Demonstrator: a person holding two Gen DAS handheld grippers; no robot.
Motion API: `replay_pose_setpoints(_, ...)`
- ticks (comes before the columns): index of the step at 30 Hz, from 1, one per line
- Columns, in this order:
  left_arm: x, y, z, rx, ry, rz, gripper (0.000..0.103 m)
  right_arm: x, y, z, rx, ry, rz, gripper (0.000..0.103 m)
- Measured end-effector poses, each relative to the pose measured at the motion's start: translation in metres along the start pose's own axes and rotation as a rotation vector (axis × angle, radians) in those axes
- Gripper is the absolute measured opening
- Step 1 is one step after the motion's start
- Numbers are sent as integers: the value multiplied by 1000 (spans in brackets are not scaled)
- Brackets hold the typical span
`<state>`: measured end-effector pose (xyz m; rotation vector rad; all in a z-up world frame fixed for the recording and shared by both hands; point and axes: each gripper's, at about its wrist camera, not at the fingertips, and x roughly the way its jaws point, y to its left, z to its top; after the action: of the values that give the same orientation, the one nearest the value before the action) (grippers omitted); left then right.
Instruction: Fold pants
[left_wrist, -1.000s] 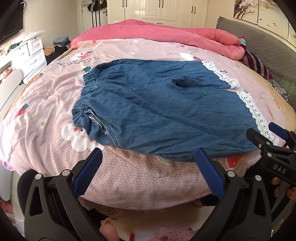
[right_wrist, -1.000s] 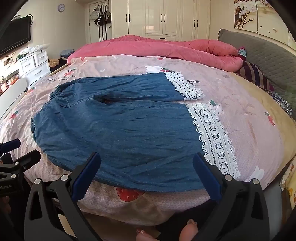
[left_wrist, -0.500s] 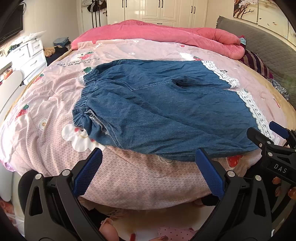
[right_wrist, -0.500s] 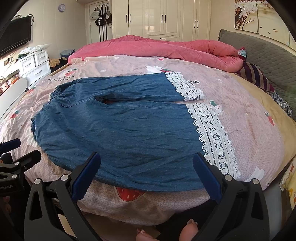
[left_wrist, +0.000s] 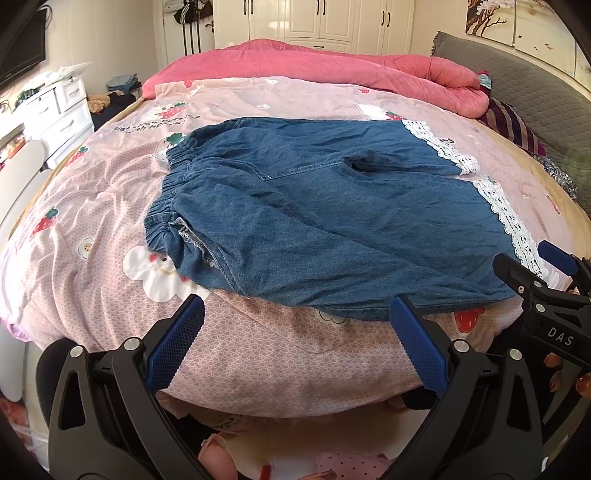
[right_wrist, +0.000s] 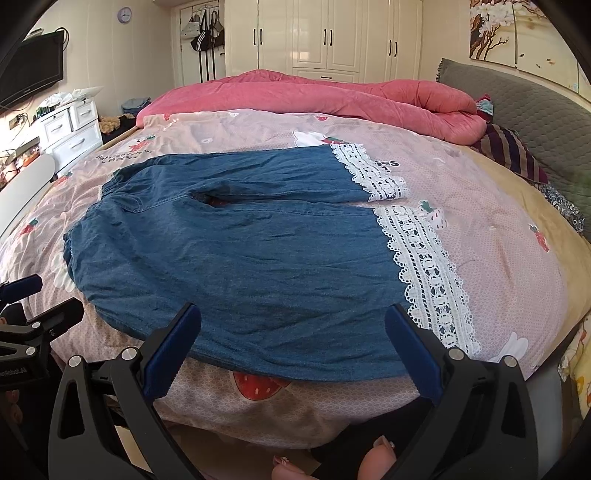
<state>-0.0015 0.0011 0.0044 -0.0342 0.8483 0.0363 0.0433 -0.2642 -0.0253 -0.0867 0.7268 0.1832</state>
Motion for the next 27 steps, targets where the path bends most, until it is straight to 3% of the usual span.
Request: replay_pose_setpoints(27, 1, 1, 0, -2, -1, 0, 95, 3, 4, 2, -14, 0, 6, 99)
